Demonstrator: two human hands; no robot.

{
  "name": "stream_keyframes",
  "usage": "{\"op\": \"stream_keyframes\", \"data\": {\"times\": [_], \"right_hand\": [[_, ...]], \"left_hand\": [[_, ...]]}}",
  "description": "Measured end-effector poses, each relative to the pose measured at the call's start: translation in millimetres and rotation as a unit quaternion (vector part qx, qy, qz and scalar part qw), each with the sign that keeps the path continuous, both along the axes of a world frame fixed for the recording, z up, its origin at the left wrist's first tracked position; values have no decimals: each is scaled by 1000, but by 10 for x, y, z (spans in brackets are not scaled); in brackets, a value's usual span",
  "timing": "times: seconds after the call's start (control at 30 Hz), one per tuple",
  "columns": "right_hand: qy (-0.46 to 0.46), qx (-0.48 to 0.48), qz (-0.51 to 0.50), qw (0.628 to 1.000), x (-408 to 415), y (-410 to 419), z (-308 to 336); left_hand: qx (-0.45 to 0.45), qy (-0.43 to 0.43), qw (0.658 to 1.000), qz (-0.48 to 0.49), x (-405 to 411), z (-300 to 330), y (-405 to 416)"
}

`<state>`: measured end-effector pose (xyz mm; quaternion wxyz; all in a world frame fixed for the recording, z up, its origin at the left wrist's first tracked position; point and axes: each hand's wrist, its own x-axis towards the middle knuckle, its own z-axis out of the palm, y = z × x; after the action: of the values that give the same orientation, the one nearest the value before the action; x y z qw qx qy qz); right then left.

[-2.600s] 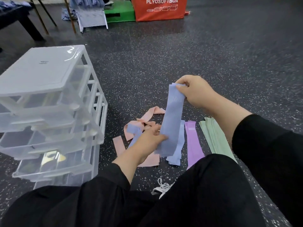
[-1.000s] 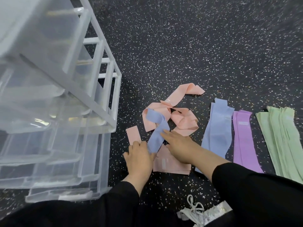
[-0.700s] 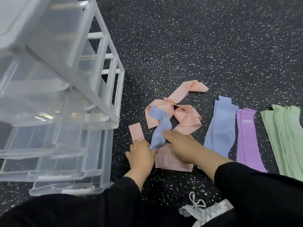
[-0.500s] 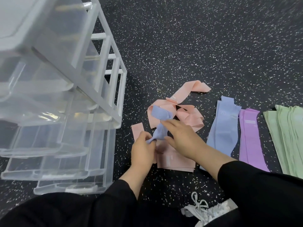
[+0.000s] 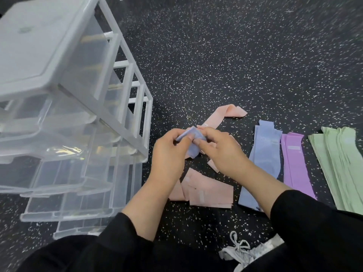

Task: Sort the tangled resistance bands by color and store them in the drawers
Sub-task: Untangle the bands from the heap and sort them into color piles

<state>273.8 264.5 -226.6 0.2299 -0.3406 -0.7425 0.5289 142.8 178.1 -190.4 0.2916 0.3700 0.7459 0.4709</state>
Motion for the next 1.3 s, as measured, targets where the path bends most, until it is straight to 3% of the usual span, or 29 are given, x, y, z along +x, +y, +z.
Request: {"op": "stream_keyframes", "data": {"times": [0.2, 0.33, 0.47, 0.63, 0.77, 0.9, 1.03, 1.13, 1.3], "right_hand": [[50, -111, -40, 992, 392, 76, 245], [-1, -120, -71, 990, 780, 121, 340], [-93, -137, -112, 980, 1105, 108, 313], [-121, -192, -197, 954, 1389, 81, 259], [-135, -220, -249, 933, 1519, 137, 146], [-232, -219, -281, 905, 1472, 257, 36], [-279, -195, -249, 907, 1292, 330, -109], [-308, -119, -194, 924, 1116, 333, -172], [-361, -33, -4, 932, 751, 144, -361]], "left_hand": [[110, -17, 993, -50, 298, 758, 477], [127, -52, 988, -73, 520, 945, 805], [87, -92, 985, -114, 768, 869, 1147], [36, -73, 986, -142, 1060, 587, 1520], [-42, -114, 978, -167, 1144, 242, 1793], [-119, 1, 981, -151, 1099, 71, 1767], [-173, 73, 973, -135, 823, -271, 1317], [-209, 111, 963, -133, 499, -772, 751], [-237, 196, 943, -130, 162, -1180, -117]]}}
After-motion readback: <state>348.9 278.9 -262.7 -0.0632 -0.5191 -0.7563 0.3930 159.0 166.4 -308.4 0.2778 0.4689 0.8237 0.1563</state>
